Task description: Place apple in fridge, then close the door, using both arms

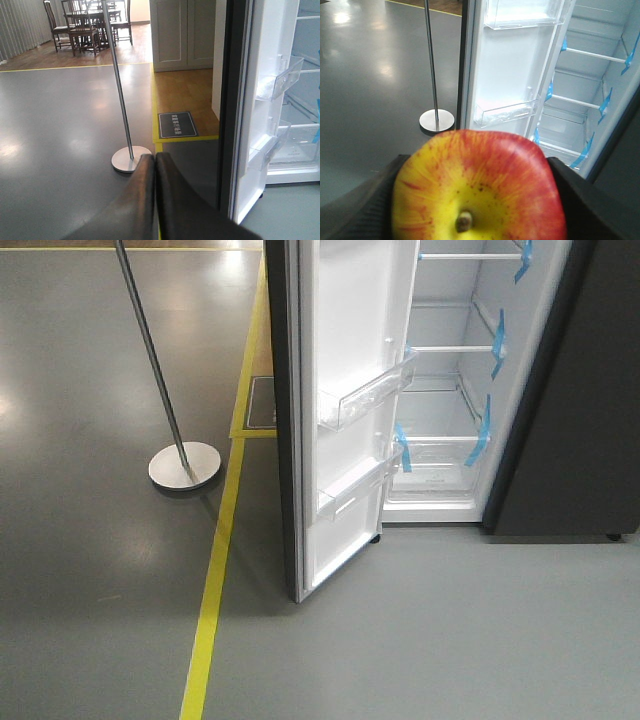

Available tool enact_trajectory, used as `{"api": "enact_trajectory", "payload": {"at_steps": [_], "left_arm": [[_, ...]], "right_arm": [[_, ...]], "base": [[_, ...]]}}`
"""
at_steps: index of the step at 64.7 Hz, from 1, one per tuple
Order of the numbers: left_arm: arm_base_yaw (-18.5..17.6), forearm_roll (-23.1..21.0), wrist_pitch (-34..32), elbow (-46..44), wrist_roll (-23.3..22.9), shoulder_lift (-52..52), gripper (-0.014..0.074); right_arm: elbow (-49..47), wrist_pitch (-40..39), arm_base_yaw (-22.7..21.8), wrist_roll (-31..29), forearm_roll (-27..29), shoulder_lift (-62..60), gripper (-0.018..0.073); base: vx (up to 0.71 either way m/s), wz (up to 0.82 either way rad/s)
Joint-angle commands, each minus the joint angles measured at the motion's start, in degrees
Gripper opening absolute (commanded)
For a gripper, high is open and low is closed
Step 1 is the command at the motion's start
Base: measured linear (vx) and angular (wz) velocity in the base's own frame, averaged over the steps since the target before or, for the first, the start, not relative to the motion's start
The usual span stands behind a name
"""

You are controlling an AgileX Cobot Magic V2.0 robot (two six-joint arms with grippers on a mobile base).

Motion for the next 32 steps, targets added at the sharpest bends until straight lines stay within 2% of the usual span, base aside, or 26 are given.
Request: {"api": "enact_trajectory", "payload": {"at_steps": [1, 32], "left_arm": [[0.0, -0.3, -3.9, -1.0, -0.2, -0.9, -0.0006], [0.0, -0.3, -3.9, -1.0, -0.2, -0.9, -0.0006]], "right_arm": [[-1.3, -4.8, -0.2, -0.2, 0.9, 0.1, 0.0098], [-1.3, -4.8, -0.2, -0.2, 0.9, 0.1, 0.0098]], "base": [[0.13, -0.04], [0.13, -0.04]]}}
